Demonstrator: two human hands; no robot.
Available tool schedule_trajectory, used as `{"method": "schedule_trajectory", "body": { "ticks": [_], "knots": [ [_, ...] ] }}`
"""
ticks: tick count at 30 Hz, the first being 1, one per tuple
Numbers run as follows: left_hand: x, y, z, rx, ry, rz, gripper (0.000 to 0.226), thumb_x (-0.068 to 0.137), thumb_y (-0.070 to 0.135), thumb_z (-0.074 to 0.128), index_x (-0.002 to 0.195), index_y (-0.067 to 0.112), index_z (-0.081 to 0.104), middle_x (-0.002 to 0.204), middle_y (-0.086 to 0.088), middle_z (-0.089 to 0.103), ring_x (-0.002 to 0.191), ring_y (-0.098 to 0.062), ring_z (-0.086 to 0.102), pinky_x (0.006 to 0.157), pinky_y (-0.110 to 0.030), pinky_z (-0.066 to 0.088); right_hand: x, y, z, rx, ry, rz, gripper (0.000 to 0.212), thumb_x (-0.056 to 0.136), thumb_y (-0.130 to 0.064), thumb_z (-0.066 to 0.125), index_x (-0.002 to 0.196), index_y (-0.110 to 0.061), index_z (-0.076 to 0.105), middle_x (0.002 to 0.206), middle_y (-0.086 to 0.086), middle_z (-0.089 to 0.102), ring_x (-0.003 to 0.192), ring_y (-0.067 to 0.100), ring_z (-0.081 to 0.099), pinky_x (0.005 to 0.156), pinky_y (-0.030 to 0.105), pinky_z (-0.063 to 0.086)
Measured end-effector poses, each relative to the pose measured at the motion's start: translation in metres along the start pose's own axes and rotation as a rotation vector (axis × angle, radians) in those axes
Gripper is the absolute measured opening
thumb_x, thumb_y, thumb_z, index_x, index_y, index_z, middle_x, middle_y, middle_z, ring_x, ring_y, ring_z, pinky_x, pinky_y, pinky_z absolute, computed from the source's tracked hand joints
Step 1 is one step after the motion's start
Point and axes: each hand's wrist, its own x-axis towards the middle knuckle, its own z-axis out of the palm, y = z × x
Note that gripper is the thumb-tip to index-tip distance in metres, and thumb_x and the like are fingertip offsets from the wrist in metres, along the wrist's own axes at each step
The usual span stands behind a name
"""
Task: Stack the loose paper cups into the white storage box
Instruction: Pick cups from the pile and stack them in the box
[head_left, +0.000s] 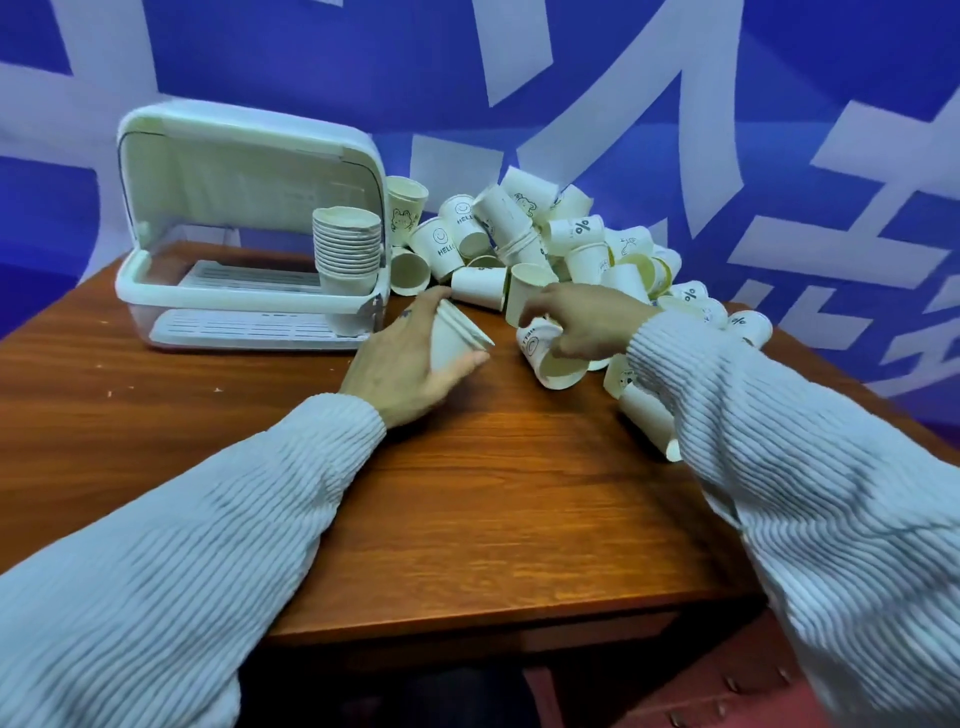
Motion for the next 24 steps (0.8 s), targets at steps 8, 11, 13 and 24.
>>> {"method": "schedule_trajectory", "body": {
  "ticks": [8,11,13,24],
  "knots": [
    [-0.001,0.000,-0.010,-0.139,0.156,0.006,0.067,0.094,0.066,0.047,0.149,0.033,0.030,0.134,-0.009,0.062,0.118,-0.035,0.060,0.096,-0.048,0.050,0.009,0.010,0.015,0.097,0.483,-0.006,0.022,0.098,-0.037,0.058,0.109,-0.026,0.073,0.097,-0.004,0.062,0.094,0.026,0.064,0.075,0.040,0.051],
    [0.006,-0.004,-0.034,-0.226,0.360,-0.050,0.061,0.092,0.059,0.056,0.142,0.030,0.035,0.130,-0.007,0.063,0.111,-0.033,0.062,0.087,-0.041,0.049,0.022,-0.013,-0.010,0.415,0.707,0.032,0.024,0.098,-0.038,0.057,0.089,-0.022,0.071,0.079,-0.008,0.061,0.078,0.019,0.058,0.070,0.036,0.043],
    [0.009,-0.012,-0.050,-0.280,0.506,-0.113,0.059,0.092,0.058,0.058,0.138,0.029,0.036,0.125,0.000,0.062,0.107,-0.029,0.063,0.084,-0.035,0.047,0.034,-0.036,-0.030,0.568,0.765,0.033,0.030,0.099,-0.035,0.056,0.076,-0.017,0.064,0.068,-0.003,0.060,0.070,0.019,0.055,0.065,0.035,0.038],
    [0.010,-0.032,-0.074,-0.354,0.665,-0.248,0.066,0.093,0.062,0.054,0.142,0.022,0.036,0.122,0.007,0.055,0.105,-0.014,0.056,0.085,-0.025,0.040,0.072,-0.055,-0.047,0.329,0.426,0.282,0.014,0.083,-0.013,0.054,0.096,-0.016,0.059,0.102,0.009,0.066,0.095,0.033,0.060,0.083,0.042,0.052]
  ]
}}
